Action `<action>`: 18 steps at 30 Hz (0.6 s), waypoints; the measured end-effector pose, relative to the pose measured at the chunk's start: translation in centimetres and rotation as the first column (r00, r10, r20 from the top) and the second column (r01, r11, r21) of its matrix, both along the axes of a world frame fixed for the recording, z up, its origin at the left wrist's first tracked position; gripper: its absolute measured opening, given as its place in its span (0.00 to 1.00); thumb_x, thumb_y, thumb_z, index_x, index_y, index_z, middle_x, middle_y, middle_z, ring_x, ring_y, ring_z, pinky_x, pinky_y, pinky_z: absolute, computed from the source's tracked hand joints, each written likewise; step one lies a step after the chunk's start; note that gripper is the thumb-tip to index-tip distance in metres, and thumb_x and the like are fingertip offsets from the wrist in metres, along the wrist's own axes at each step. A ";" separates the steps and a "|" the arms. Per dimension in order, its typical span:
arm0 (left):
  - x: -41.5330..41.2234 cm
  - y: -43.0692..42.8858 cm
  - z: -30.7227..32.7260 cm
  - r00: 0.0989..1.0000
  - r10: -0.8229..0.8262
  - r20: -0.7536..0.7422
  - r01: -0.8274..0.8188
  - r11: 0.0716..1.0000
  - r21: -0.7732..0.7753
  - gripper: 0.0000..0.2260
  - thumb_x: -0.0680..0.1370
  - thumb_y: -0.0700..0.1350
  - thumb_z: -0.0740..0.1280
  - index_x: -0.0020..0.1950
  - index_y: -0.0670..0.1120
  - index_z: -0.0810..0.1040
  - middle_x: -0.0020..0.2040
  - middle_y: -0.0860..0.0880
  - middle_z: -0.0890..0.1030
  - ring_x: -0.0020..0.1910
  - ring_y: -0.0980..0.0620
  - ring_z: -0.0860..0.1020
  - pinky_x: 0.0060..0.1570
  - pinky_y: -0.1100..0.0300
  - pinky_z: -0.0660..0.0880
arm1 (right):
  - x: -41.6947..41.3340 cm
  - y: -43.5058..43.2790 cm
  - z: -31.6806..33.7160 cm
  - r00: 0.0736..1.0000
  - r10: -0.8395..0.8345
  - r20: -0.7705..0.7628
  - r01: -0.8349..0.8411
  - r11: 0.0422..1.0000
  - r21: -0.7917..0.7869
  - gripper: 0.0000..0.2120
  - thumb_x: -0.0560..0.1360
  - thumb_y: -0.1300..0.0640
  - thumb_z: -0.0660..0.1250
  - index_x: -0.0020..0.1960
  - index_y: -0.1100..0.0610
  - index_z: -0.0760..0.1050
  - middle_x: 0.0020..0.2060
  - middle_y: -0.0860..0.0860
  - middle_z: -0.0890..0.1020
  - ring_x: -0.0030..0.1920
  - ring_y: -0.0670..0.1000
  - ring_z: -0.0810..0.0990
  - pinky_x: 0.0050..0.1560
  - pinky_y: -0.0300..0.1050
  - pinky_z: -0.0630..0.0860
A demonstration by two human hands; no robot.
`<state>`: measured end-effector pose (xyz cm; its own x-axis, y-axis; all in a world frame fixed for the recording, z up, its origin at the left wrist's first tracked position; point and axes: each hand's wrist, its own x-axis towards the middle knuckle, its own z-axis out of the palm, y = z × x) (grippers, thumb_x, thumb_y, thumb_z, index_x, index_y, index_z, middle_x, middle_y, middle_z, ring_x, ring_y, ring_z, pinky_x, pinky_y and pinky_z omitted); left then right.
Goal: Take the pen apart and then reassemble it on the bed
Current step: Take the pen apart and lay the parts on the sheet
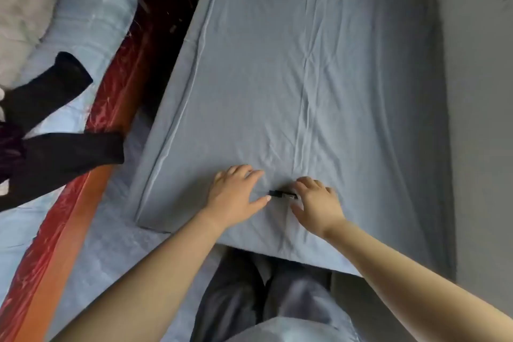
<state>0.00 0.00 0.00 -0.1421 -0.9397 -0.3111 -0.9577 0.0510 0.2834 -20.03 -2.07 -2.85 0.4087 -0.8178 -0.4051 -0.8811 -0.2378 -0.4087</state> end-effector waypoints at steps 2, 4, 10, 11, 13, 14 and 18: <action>-0.7 -0.8 -0.6 1.000 -0.015 -0.010 0.015 1.000 0.000 0.24 0.72 0.60 0.62 0.65 0.53 0.69 0.63 0.51 0.73 0.63 0.49 0.70 0.57 0.52 0.66 | 0.4 -0.7 -0.3 1.000 -0.025 0.018 0.025 1.000 0.012 0.13 0.74 0.55 0.60 0.58 0.52 0.72 0.57 0.50 0.73 0.57 0.56 0.71 0.52 0.50 0.69; -1.2 -1.2 -1.3 0.999 -0.037 0.013 0.036 0.998 0.051 0.20 0.73 0.57 0.63 0.63 0.53 0.70 0.62 0.51 0.73 0.62 0.50 0.70 0.57 0.53 0.66 | 0.6 -1.2 -0.6 1.000 -0.016 0.012 0.016 0.999 0.029 0.10 0.73 0.57 0.61 0.54 0.54 0.74 0.54 0.52 0.73 0.55 0.57 0.72 0.48 0.48 0.70; -2.4 -1.9 -1.6 0.996 -0.037 -0.086 0.049 0.989 0.143 0.08 0.75 0.51 0.64 0.51 0.49 0.74 0.52 0.49 0.79 0.53 0.48 0.76 0.49 0.55 0.70 | -0.7 -1.9 0.3 0.987 -0.065 0.149 0.065 0.998 0.002 0.06 0.73 0.56 0.63 0.50 0.53 0.74 0.48 0.49 0.78 0.49 0.53 0.76 0.37 0.45 0.69; -2.5 -1.9 -1.2 0.991 -0.024 -0.128 0.044 0.988 0.149 0.07 0.75 0.50 0.64 0.49 0.49 0.74 0.51 0.49 0.79 0.51 0.48 0.77 0.47 0.55 0.70 | -1.1 -1.8 0.9 0.985 -0.048 0.167 0.051 0.999 -0.016 0.06 0.73 0.55 0.64 0.49 0.52 0.74 0.47 0.49 0.78 0.48 0.52 0.76 0.36 0.44 0.69; -2.6 -1.6 -0.3 0.980 -0.006 -0.199 0.038 0.987 0.157 0.06 0.75 0.50 0.65 0.49 0.49 0.72 0.48 0.51 0.80 0.48 0.49 0.77 0.45 0.56 0.71 | -1.7 -1.3 2.4 0.978 -0.047 0.201 0.058 0.997 -0.048 0.04 0.73 0.54 0.65 0.47 0.51 0.74 0.44 0.47 0.79 0.46 0.51 0.77 0.37 0.44 0.70; -2.7 -1.5 0.2 0.972 0.010 -0.235 0.029 0.987 0.161 0.07 0.75 0.50 0.65 0.49 0.49 0.72 0.47 0.51 0.79 0.46 0.49 0.77 0.44 0.56 0.71 | -2.0 -1.1 3.1 0.974 -0.059 0.219 0.074 0.996 -0.058 0.04 0.73 0.54 0.66 0.47 0.51 0.74 0.44 0.47 0.79 0.45 0.51 0.77 0.37 0.44 0.71; -2.9 -1.3 2.4 0.946 0.050 -0.319 -0.014 0.994 0.113 0.05 0.74 0.52 0.66 0.46 0.53 0.73 0.40 0.58 0.71 0.40 0.56 0.73 0.41 0.58 0.70 | -2.4 -0.5 5.9 0.960 -0.107 0.259 0.136 0.986 -0.098 0.05 0.73 0.54 0.66 0.48 0.51 0.73 0.45 0.47 0.78 0.46 0.51 0.78 0.38 0.46 0.74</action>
<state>-2.86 -1.30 2.43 -0.2217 -0.9089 -0.3533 -0.8155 -0.0259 0.5782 -22.39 -2.55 3.08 0.3803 -0.9022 -0.2036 -0.7780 -0.1930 -0.5979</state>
